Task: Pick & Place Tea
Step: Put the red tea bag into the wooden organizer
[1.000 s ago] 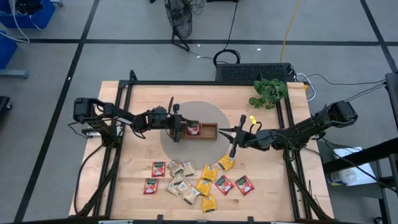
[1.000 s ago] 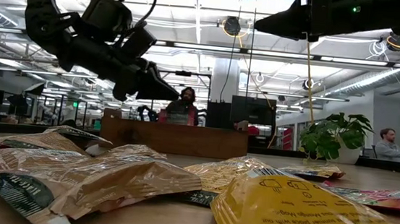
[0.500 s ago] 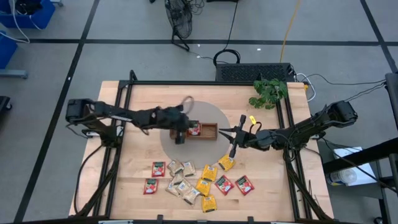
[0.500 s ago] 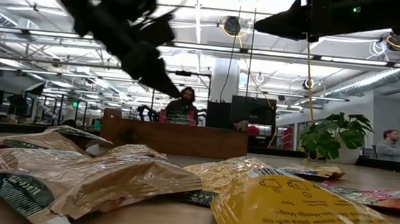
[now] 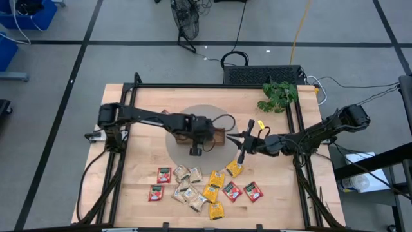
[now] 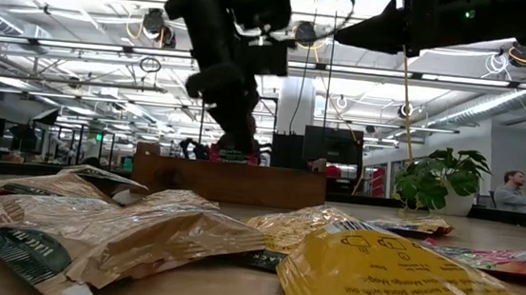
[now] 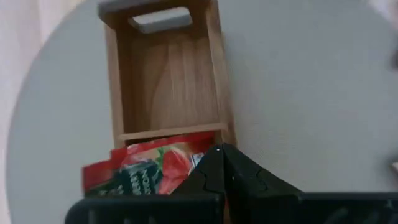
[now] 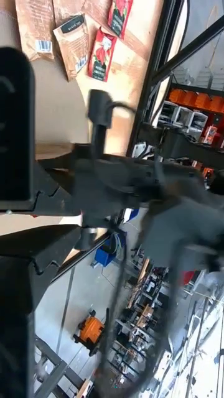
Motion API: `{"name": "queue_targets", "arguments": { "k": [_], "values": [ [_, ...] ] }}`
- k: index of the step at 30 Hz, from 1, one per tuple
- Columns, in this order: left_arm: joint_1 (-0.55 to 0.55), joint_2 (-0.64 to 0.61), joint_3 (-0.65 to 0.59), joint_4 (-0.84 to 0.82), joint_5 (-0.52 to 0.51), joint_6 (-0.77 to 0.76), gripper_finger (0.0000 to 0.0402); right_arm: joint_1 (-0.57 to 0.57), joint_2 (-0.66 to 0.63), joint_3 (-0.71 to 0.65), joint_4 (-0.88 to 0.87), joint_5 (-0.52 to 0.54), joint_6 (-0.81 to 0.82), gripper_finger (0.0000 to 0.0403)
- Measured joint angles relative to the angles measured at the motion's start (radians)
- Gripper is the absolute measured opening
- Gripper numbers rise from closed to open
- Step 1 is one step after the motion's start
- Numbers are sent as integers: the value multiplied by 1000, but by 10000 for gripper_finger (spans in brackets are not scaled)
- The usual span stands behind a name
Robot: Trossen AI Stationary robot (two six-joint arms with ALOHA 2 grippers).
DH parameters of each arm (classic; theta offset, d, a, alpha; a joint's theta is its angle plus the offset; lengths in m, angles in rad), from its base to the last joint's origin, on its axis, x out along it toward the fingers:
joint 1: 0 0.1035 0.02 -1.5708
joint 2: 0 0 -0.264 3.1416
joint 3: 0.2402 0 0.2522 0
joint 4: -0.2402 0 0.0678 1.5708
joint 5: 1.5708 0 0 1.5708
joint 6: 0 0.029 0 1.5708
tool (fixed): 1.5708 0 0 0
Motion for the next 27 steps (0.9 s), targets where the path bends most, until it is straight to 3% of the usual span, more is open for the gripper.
{"name": "queue_targets", "arguments": {
  "k": [27],
  "values": [
    [40, 96, 18, -89, 8, -5, 1, 1, 0, 0, -20, 0, -1, 18]
  ]
}}
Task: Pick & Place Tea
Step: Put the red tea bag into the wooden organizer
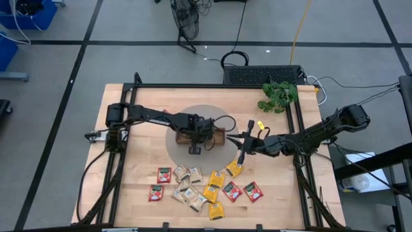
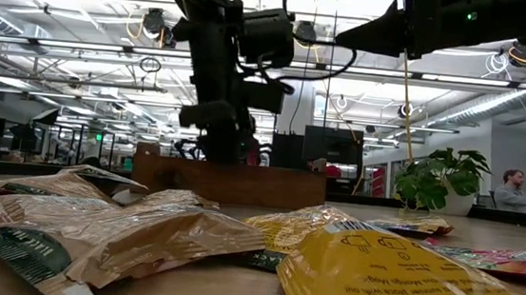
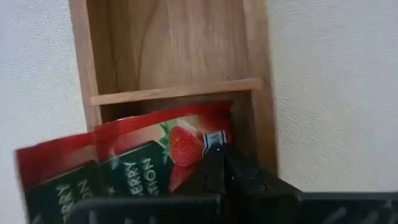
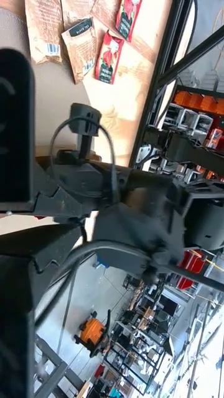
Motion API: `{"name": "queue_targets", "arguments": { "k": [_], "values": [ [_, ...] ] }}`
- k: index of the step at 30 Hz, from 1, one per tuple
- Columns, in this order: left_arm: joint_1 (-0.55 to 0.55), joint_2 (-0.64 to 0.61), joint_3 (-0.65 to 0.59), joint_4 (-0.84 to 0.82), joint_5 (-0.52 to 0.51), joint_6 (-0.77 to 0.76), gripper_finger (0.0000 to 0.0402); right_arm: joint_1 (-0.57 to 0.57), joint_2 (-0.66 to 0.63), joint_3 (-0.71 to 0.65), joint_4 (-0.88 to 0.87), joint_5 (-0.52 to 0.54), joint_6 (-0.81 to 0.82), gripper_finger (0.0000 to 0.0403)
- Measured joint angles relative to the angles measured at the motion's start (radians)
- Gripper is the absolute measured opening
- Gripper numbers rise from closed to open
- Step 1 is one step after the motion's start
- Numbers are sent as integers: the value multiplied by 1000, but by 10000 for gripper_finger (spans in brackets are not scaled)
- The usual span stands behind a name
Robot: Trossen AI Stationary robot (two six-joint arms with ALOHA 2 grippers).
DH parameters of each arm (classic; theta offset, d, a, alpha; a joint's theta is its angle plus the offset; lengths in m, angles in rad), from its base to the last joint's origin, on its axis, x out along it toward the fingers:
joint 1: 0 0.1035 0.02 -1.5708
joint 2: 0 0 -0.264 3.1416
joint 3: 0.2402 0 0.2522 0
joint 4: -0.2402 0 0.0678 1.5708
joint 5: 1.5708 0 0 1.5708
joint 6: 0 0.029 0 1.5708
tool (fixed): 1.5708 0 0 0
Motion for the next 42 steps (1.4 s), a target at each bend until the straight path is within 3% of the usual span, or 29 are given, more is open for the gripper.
{"name": "queue_targets", "arguments": {
  "k": [5, 13, 29, 34, 38, 42],
  "values": [
    [3, 23, 3, 9, -12, 0, 1, 0, 0, 0, 0, 0, 1, 18],
    [-20, 17, 0, -9, -199, -14, 1, 0, 0, 0, -2, 0, 4, 18],
    [-61, -13, 0, -45, -315, -4, 3, 6, 0, 0, -5, 0, 25, 18],
    [-64, -12, 0, -48, -368, 9, 22, 6, 0, 0, -7, -1, 27, 18],
    [-80, -19, 29, -158, -440, 20, 24, 6, -1, 0, -8, -1, 27, 18],
    [-101, -53, 80, -302, -478, -62, 7, 6, -1, 0, -7, -1, 24, 18]
  ]
}}
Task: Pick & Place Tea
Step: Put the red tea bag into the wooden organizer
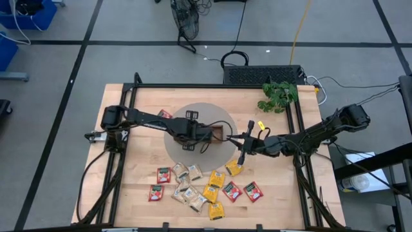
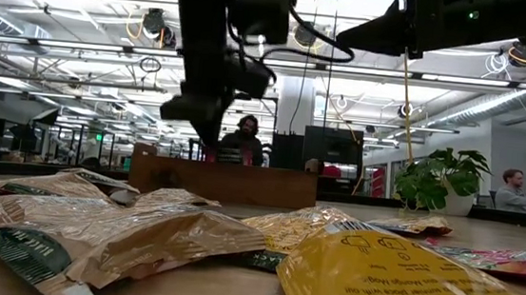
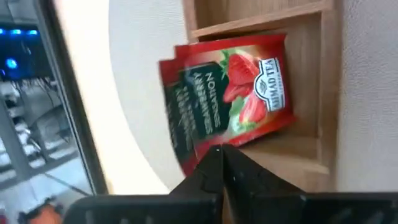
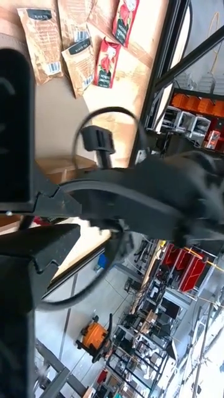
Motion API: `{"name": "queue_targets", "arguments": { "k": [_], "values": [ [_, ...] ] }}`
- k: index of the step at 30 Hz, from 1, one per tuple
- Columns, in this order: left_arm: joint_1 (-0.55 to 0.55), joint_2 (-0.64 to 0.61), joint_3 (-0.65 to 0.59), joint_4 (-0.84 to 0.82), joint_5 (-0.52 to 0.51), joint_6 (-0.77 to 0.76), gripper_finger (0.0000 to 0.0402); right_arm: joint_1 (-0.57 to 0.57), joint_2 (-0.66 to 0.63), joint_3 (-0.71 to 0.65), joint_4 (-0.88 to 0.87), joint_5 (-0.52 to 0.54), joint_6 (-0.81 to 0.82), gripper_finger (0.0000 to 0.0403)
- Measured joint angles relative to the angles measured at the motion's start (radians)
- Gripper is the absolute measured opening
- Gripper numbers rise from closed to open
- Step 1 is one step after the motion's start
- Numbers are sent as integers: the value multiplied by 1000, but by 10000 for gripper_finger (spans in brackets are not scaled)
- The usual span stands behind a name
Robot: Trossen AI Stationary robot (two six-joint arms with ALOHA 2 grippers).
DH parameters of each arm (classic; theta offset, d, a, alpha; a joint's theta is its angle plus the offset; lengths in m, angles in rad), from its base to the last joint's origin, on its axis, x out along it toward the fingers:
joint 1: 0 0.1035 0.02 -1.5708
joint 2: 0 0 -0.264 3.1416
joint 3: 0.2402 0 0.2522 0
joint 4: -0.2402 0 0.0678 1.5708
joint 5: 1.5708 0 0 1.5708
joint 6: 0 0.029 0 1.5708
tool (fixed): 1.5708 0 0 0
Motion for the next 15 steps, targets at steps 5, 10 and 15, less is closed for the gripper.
{"name": "queue_targets", "arguments": {
  "k": [5, 10, 15],
  "values": [
    [-21, -95, -15, -59, -1, -87, 15, 0, 0, -1, -6, 0, -2, 18],
    [38, -252, -143, -55, 6, -304, 46, 0, 0, -1, -33, 0, 0, 18],
    [212, -440, -326, -40, 45, -550, 102, 0, 0, -1, -48, 0, 0, 18]
  ]
}}
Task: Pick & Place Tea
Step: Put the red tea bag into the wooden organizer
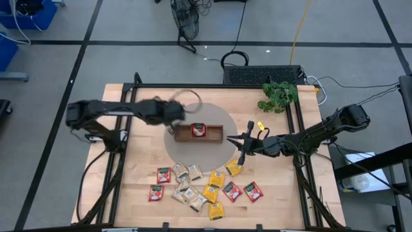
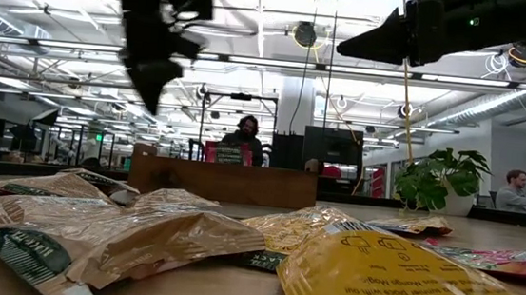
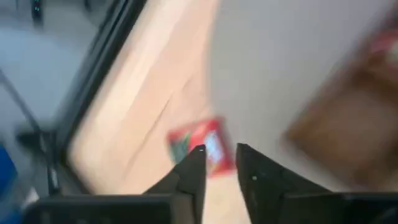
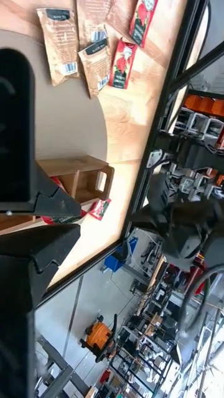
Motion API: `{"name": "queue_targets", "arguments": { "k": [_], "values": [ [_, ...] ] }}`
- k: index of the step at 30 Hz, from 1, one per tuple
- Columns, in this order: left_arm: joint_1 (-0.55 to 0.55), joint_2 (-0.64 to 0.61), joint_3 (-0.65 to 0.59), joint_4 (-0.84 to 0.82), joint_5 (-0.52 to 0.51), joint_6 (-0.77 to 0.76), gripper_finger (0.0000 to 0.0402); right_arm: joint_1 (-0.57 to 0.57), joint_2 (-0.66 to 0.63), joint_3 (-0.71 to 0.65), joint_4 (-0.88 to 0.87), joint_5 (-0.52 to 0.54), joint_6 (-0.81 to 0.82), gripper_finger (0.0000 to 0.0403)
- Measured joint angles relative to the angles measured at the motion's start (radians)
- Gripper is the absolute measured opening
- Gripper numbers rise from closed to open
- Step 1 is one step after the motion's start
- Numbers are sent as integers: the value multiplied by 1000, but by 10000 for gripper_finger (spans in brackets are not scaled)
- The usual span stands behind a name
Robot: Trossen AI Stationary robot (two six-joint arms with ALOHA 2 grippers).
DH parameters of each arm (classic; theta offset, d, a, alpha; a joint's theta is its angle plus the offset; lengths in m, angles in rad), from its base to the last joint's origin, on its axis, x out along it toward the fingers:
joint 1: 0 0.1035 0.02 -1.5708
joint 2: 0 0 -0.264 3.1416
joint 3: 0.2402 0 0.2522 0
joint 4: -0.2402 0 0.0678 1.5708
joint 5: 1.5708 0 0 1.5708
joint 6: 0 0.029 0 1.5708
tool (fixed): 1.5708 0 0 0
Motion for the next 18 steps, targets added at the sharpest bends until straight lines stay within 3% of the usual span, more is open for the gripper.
{"name": "queue_targets", "arguments": {
  "k": [7, 13, 18],
  "values": [
    [226, -114, -236, 161, 204, -87, 198, 0, 0, 0, 1, 0, -4, 18],
    [281, -99, -343, 386, 332, -25, 251, 0, 0, 0, 2, -1, -3, 18],
    [280, -78, -365, 432, 316, -13, 265, 0, 0, 0, 3, -1, 0, 18]
  ]
}}
